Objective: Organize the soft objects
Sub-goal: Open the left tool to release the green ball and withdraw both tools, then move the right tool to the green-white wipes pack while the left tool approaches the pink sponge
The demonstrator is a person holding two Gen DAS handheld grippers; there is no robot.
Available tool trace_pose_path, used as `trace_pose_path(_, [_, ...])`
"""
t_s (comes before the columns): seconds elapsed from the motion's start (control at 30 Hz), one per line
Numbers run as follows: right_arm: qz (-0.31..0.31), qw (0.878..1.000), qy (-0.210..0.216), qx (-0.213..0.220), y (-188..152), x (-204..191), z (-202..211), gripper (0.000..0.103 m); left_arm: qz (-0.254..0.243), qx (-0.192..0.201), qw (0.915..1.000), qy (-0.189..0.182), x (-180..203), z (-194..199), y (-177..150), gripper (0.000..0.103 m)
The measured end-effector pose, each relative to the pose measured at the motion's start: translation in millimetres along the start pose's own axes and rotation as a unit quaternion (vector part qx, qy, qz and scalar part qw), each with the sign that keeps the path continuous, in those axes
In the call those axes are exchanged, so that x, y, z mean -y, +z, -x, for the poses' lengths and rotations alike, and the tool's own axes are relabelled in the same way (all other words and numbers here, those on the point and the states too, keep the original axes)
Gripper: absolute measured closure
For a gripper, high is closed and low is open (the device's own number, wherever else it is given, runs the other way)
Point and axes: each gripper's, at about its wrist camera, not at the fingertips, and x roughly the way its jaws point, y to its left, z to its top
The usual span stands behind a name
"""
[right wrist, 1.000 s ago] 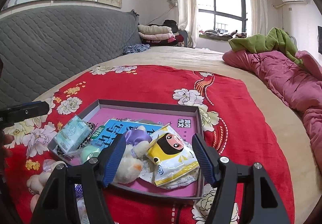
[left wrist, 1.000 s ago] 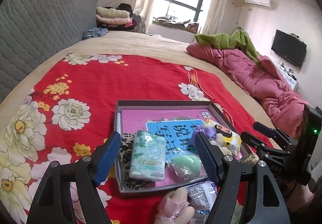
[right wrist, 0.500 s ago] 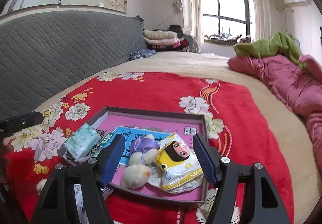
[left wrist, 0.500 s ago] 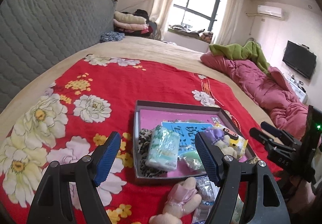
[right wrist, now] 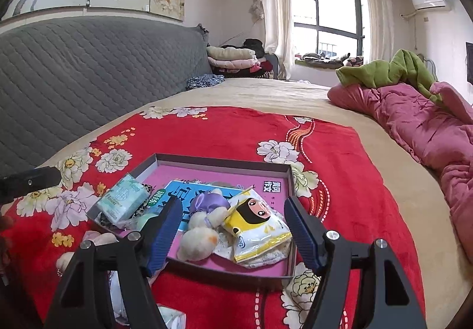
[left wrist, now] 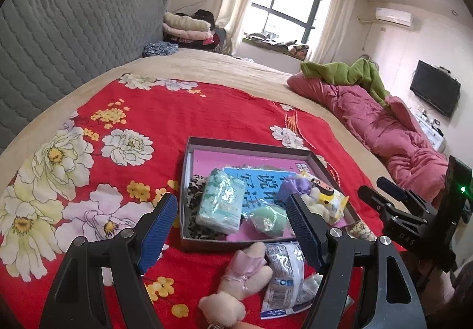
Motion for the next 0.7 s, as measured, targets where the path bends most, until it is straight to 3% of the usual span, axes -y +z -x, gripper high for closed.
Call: trace_pose_path(0.7, [0.003,1.0,0.005,-0.02,-14.7,-12.2,27.6,0.032,-0.024,-0.06,0.9979,0.007,19.3,17.9,-32.8,0.026])
